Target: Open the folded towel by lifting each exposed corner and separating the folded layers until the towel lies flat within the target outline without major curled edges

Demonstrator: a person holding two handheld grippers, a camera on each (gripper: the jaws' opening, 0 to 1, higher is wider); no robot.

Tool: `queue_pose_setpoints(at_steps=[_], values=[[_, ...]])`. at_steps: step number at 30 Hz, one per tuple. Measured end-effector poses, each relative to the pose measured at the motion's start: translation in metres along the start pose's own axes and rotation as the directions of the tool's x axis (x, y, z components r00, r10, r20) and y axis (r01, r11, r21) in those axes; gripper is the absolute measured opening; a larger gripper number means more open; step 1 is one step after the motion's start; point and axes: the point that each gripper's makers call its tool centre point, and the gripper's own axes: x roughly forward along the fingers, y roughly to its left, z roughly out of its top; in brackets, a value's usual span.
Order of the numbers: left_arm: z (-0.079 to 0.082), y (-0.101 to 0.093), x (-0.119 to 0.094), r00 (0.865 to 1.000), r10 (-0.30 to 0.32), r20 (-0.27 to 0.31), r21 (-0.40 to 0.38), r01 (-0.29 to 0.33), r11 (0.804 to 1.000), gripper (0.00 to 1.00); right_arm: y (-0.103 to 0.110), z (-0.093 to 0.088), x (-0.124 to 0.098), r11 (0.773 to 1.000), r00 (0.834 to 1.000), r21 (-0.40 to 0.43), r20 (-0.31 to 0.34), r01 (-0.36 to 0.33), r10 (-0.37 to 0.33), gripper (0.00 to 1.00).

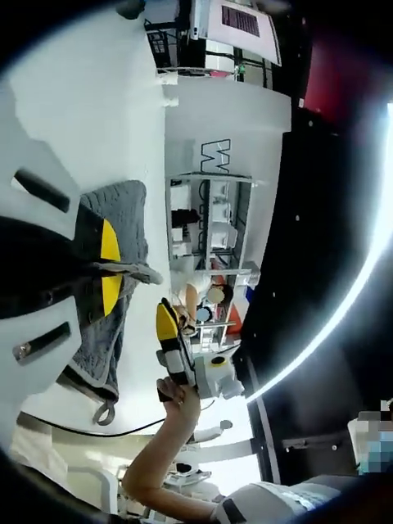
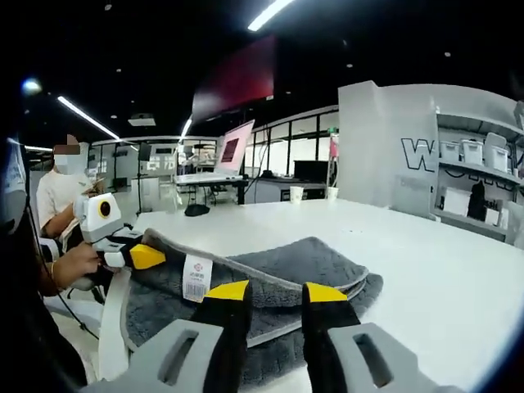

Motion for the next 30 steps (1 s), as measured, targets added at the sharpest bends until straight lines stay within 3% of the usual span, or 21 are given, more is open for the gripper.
queue_pose_setpoints(at_steps=[5, 13, 30], values=[[0.0, 0.003, -0.001, 1.0, 0.022, 0.009, 0.0, -0.022, 1.0, 0.01, -0.013, 0.004, 0.005, 0.999, 0.999, 0.006, 0.004, 0.046, -0.046, 0.22], [-0.003, 0.001, 0.0, 1.0, 0.014, -0.005, 0.007, -0.014, 1.0, 0.01, -0.026, 0.01, 0.018, 0.998, 0.998, 0.012, 0.015, 0.068, -0.068, 0.21], [-0.006, 0.006, 0.002, 0.999, 0.041, -0.019, 0.013, -0.04, 0.999, 0.01, -0.054, 0.007, 0.051, 0.995, 0.995, 0.003, -0.001, 0.104, -0.104, 0.2]])
